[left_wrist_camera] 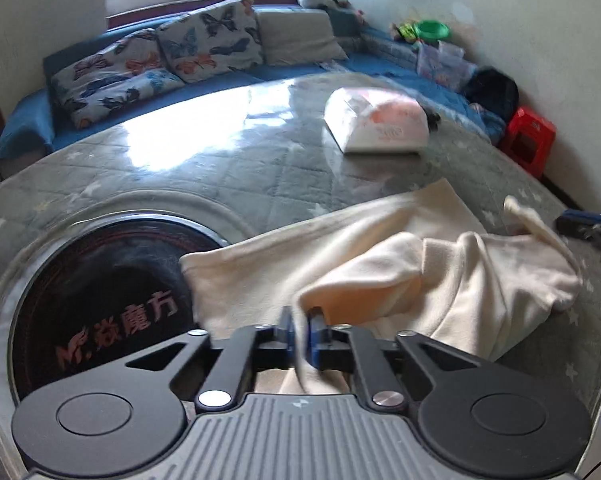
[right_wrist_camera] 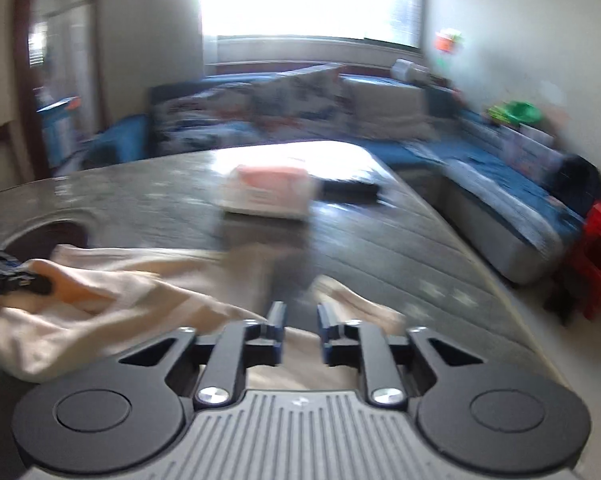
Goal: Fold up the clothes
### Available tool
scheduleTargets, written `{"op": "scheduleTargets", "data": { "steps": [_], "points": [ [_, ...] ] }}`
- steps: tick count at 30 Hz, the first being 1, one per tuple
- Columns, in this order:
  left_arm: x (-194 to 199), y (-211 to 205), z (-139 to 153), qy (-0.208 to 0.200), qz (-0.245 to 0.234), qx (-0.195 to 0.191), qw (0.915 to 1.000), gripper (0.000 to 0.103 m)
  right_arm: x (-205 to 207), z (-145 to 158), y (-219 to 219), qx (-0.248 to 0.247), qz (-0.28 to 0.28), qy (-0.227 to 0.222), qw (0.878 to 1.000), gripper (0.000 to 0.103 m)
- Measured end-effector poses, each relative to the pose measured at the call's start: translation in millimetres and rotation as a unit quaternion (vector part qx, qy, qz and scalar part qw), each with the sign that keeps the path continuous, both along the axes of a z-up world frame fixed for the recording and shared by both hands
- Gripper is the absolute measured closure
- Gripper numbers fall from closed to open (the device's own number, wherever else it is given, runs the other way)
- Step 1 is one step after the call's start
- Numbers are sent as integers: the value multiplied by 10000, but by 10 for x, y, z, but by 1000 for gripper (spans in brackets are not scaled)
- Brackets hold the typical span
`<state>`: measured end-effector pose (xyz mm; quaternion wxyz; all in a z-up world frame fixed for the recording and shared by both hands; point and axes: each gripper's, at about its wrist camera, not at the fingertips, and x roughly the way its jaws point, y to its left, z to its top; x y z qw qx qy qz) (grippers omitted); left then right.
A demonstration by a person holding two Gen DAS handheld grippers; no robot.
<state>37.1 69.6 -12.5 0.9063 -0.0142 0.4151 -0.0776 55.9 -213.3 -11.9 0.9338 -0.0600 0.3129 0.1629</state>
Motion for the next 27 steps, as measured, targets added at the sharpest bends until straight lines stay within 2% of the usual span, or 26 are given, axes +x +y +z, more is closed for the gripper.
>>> {"op": "scheduleTargets", "data": {
  "steps": [3, 4, 5, 7, 8, 10, 12, 13, 15, 17, 23, 25, 27],
  "points": [
    [-154, 112, 119, -219, 196, -39, 9996, 99, 131, -2, 326, 126, 688, 54, 9975, 70],
    [-206, 147, 156, -281, 262, -44, 9993, 99, 190, -18, 434, 149, 927, 112, 9955, 60],
    [-257, 183, 183, -321, 329, -53, 9989, 99, 244, -38, 539, 153, 1123, 150, 9934, 56],
    [-356, 253, 236, -396, 453, -70, 9982, 99, 332, -89, 723, 102, 1374, 186, 9903, 54],
    [-395, 285, 249, -417, 497, -73, 9979, 99, 366, -129, 796, 36, 1477, 260, 9887, 47],
    [-464, 345, 249, -416, 601, -67, 9973, 99, 442, -252, 964, -191, 1713, 481, 9839, 45],
    [-524, 409, 240, -412, 721, -55, 9965, 99, 473, -410, 1091, -429, 1870, 640, 9793, 55],
    [-554, 445, 237, -414, 785, -63, 9960, 99, 468, -466, 1128, -512, 1913, 672, 9779, 64],
    [-610, 518, 231, -411, 879, -93, 9952, 99, 424, -486, 1146, -560, 1940, 634, 9773, 72],
    [-665, 586, 223, -407, 967, -93, 9944, 99, 354, -455, 1118, -554, 1945, 607, 9775, 84],
    [-798, 746, 247, -370, 1112, -261, 9928, 98, 4, -107, 919, -385, 1929, 211, 9802, 88],
    [-812, 737, 292, -387, 1084, -347, 9927, 93, -207, 50, 806, -330, 1966, 5, 9799, 88],
    [-785, 685, 332, -435, 1038, -372, 9929, 80, -412, 163, 697, -256, 1988, -116, 9796, 88]
  ]
}}
